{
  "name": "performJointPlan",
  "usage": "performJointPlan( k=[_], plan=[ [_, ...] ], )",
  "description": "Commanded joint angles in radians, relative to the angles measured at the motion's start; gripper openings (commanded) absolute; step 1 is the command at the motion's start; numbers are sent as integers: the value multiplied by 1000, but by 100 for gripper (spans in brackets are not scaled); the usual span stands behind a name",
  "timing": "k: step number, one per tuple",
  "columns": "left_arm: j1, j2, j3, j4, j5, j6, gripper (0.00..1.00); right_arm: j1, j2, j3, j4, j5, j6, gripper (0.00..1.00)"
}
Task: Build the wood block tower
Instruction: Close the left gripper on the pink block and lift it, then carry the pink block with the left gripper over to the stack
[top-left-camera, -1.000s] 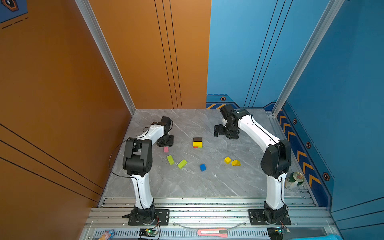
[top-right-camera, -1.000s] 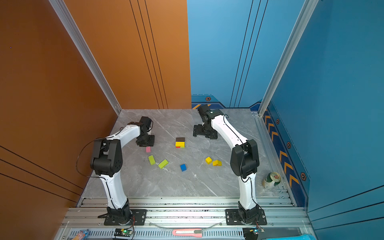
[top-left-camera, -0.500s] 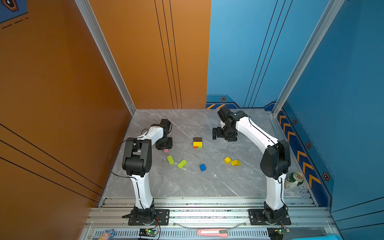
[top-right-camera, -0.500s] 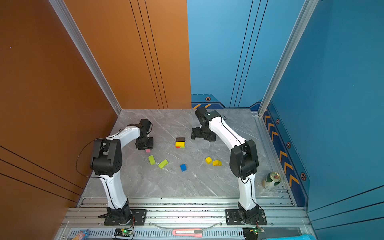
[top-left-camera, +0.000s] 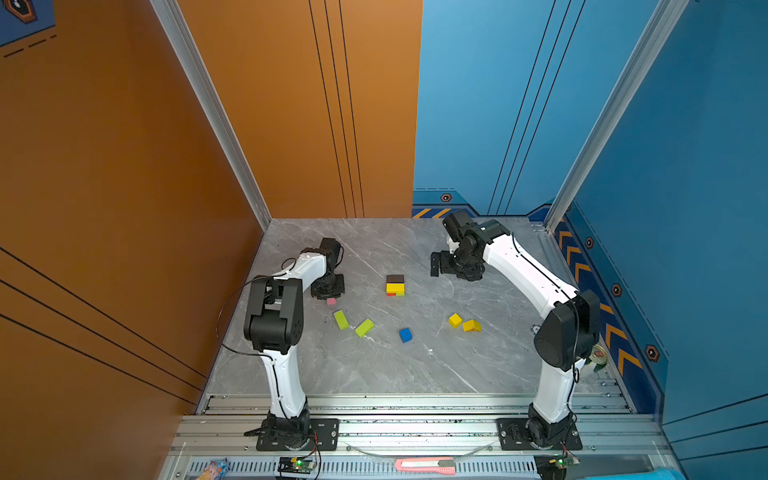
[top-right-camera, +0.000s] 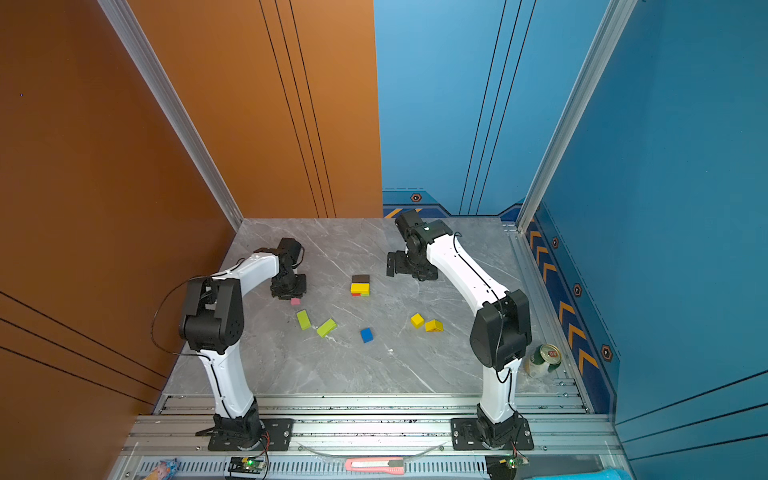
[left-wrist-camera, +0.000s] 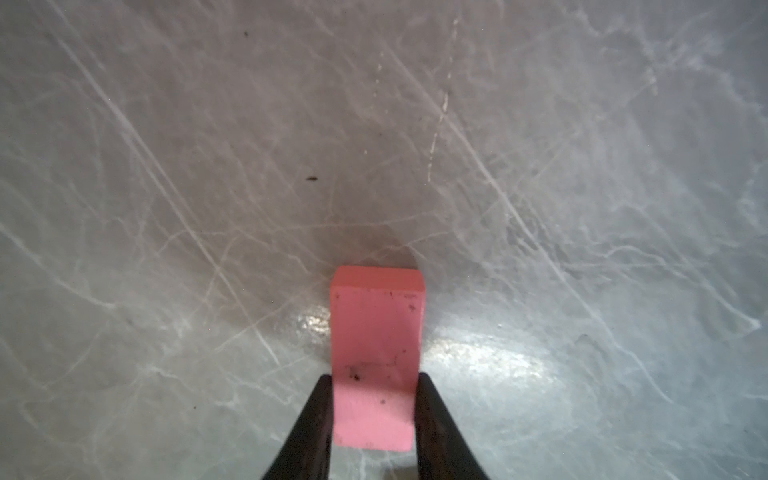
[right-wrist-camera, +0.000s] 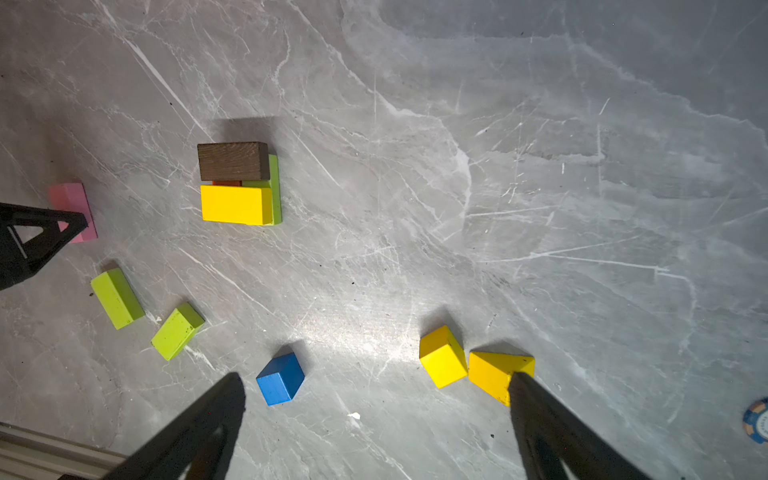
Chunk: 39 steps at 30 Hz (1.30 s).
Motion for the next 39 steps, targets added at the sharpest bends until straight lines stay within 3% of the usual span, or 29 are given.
performJointPlan(
  k=[1, 5, 9, 11, 25, 39],
  plan=[
    [13, 37, -37, 26, 13, -9, 34, -7, -56, -51, -12, 38, -18, 100],
    [10, 44, -36, 27, 23, -15, 31, -13, -97, -90, 3, 43, -19, 100],
    [5, 31, -33, 24, 19, -25, 16, -24, -119, -109, 13, 39, -20, 100],
    [5, 28, -28, 24, 24, -26, 14, -26, -125, -115, 20, 38, -22, 100],
    [-9, 12, 16, -35, 39, -36, 13, -28, -201, -215, 76, 37, 0, 100],
    [-137, 24, 225, -205, 15, -91, 13, -27, -315, -318, 92, 49, 49, 100]
  ],
)
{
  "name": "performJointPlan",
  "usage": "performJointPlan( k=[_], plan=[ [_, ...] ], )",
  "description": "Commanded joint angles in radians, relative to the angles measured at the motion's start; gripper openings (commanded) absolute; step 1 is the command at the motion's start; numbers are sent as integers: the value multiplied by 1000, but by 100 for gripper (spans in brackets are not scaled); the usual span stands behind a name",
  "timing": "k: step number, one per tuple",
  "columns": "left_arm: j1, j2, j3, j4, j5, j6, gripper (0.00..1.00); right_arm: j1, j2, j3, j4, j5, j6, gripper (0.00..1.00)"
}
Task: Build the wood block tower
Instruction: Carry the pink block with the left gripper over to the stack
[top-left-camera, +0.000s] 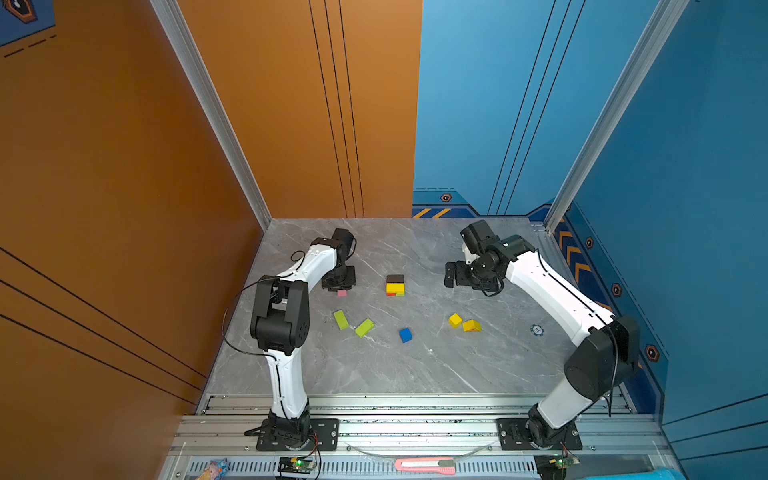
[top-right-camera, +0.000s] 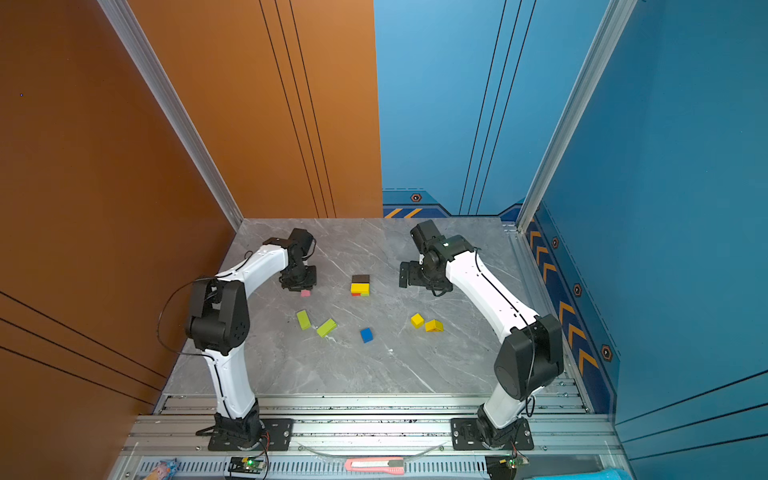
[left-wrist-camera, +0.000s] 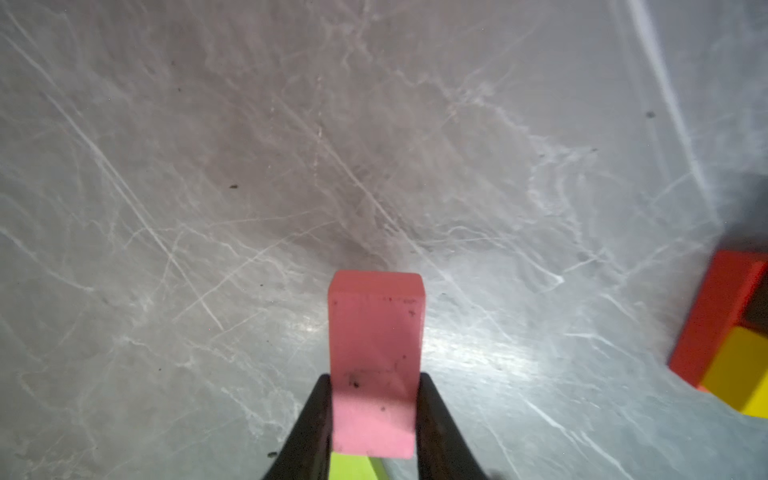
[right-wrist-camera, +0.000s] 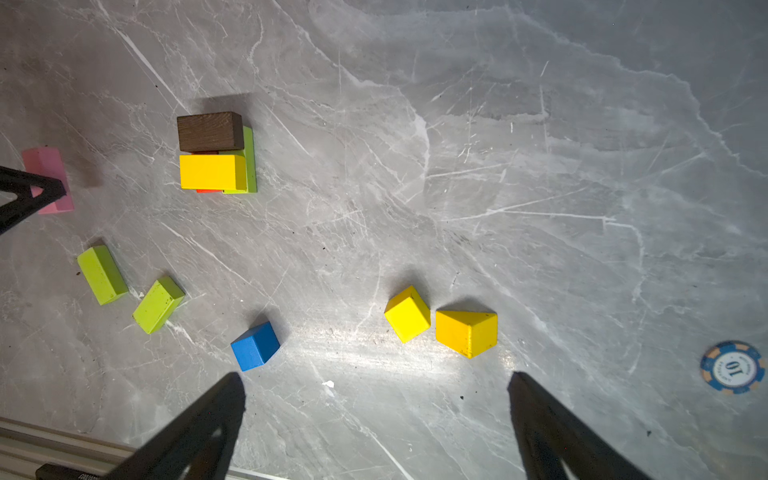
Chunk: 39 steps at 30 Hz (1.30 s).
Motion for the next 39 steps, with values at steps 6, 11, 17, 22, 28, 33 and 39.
performJointPlan(
  k=[6, 11, 17, 22, 28, 33, 39],
  plan=[
    [-103, 80, 205, -140, 15, -32, 13, -1, -172, -115, -4, 59, 71, 100],
    [-168, 142, 316, -156, 39, -64, 13, -23, -223, -139, -14, 66, 77, 100],
    [-227, 220, 425, -163, 54, -106, 12, -56, -211, -108, -23, 50, 39, 100],
    [-255, 259, 485, -177, 58, -125, 12, -106, -195, -85, -28, 19, 3, 100],
    [-265, 286, 517, -192, 69, -133, 12, -138, -180, -62, -32, -6, -17, 100],
    [-273, 300, 514, -192, 81, -128, 13, -149, -189, -87, -37, -12, -18, 100],
    [-279, 317, 508, -191, 80, -114, 13, -152, -208, -104, -44, -7, -14, 100]
  ],
)
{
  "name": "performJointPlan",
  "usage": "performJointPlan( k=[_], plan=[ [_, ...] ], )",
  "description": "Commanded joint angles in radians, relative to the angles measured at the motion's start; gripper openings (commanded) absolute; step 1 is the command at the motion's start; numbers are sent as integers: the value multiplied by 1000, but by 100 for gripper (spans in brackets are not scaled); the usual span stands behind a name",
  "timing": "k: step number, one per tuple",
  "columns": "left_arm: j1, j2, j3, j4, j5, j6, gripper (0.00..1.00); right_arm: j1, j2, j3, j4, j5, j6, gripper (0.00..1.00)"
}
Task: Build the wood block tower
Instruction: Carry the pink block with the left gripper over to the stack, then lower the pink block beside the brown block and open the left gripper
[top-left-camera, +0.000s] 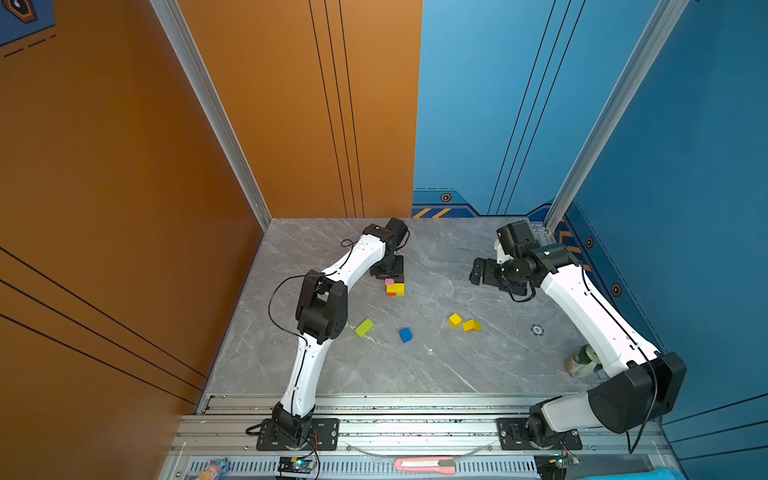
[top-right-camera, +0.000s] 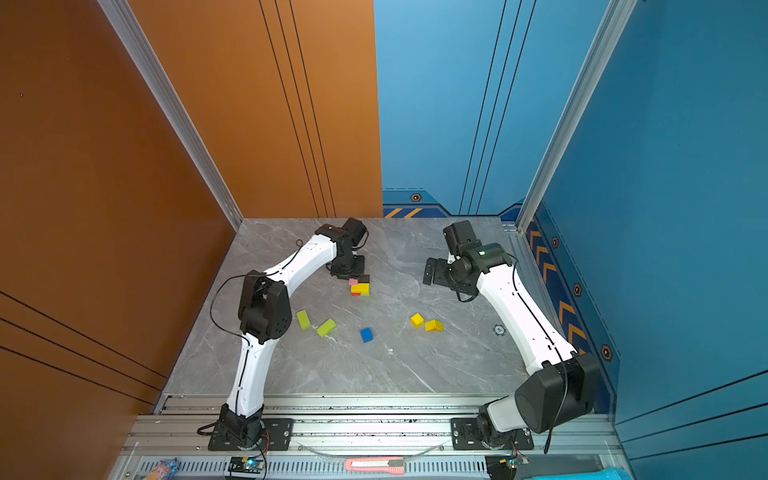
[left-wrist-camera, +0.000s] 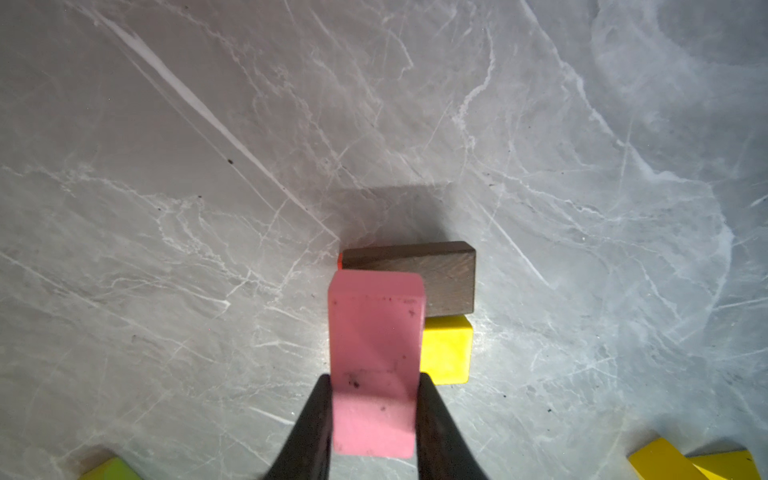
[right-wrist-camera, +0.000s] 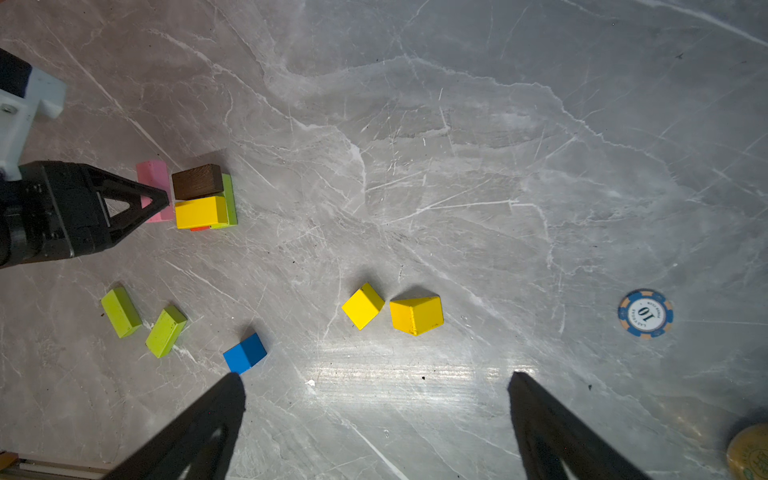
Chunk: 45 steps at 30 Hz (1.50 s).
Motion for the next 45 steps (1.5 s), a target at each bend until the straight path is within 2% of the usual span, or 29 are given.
performJointPlan(
  k=[1, 11, 20, 33, 40, 45],
  plan=[
    [-10, 34, 21, -27, 14, 7, 12, -8, -24, -15, -41, -3, -12, 100],
    [-12, 50, 21, -27, 13, 26, 14, -9, -42, -27, -43, 3, 6, 100],
    [-8, 51, 25, -31, 20, 34, 28, -9, -51, -37, -45, 11, 17, 100],
    [-10, 46, 25, -41, 24, 29, 26, -8, -56, -47, -43, 21, 26, 100],
    [-10, 51, 35, -44, 33, 33, 46, -8, -59, -57, -43, 22, 31, 100],
    [-10, 44, 41, -45, 38, 34, 49, -8, -66, -62, -43, 24, 34, 100]
  ],
)
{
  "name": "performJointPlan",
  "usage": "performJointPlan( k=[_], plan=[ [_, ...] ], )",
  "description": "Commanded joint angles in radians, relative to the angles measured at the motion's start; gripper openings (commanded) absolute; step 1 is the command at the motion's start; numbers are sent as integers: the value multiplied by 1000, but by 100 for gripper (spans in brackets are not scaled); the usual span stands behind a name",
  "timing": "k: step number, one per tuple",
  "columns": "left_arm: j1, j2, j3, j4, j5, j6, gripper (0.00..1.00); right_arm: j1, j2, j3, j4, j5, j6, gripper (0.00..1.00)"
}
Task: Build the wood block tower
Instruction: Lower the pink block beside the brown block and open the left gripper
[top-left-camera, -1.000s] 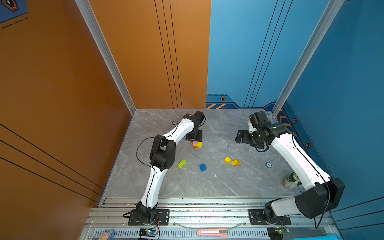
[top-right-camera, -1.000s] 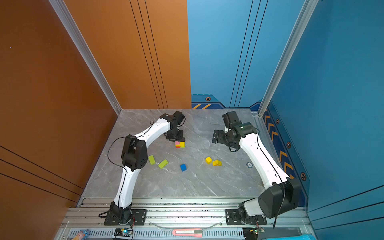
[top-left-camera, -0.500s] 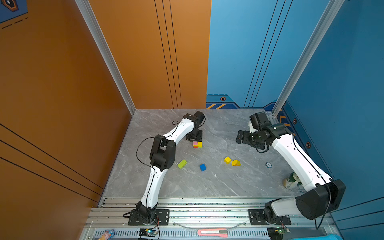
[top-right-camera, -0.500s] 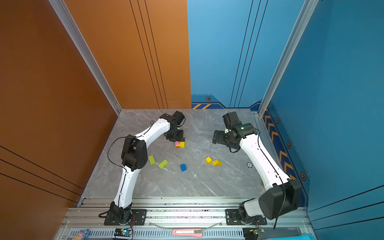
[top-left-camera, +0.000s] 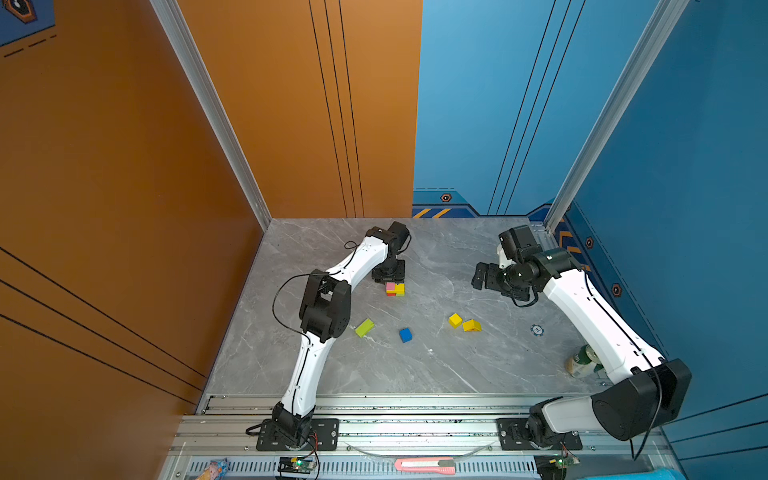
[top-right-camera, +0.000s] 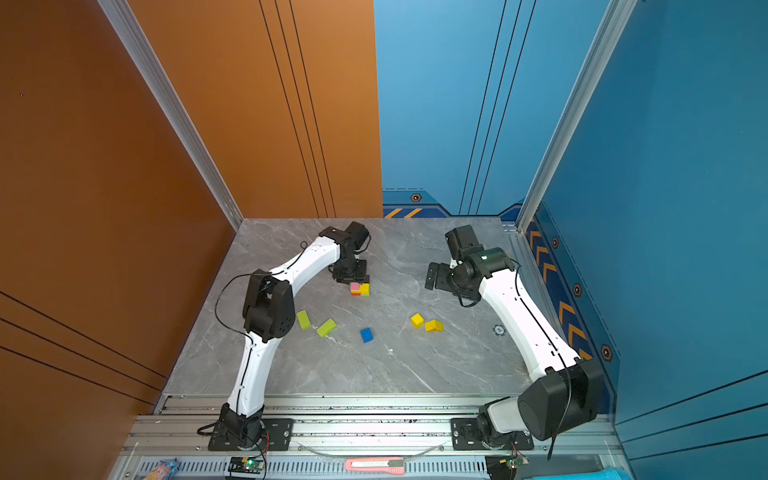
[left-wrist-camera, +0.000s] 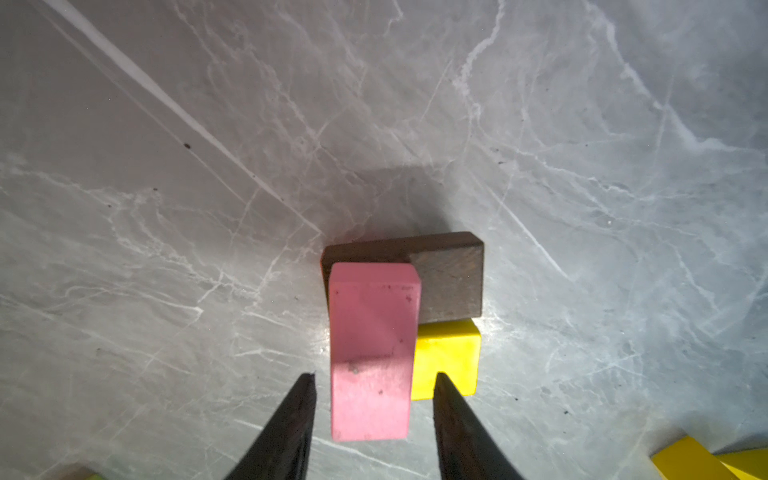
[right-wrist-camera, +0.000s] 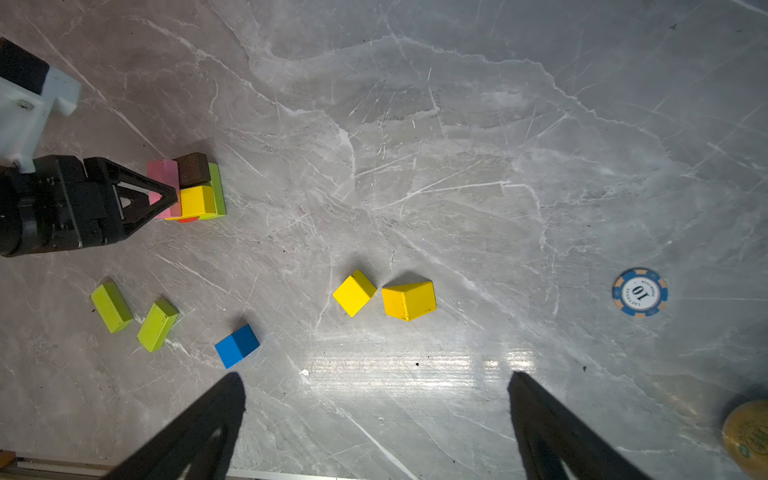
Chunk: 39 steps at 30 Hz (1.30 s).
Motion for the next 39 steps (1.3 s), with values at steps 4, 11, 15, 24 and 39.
performJointPlan(
  k=[4, 11, 15, 24, 39],
  plan=[
    [-5, -4, 40, -29, 25, 4, 50, -5, -30, -16, -33, 23, 19, 100],
    [0, -4, 33, -30, 39, -5, 50, -3, -34, -18, -32, 24, 23, 100],
    [3, 8, 34, -36, 18, -8, 50, -2, -45, -24, -32, 27, 28, 100],
    [11, 36, 49, -54, -4, -23, 45, -2, -67, -41, -32, 39, 34, 100],
    [14, 63, 93, -88, -4, -48, 37, -5, -64, -45, -30, 49, 26, 100]
  ],
)
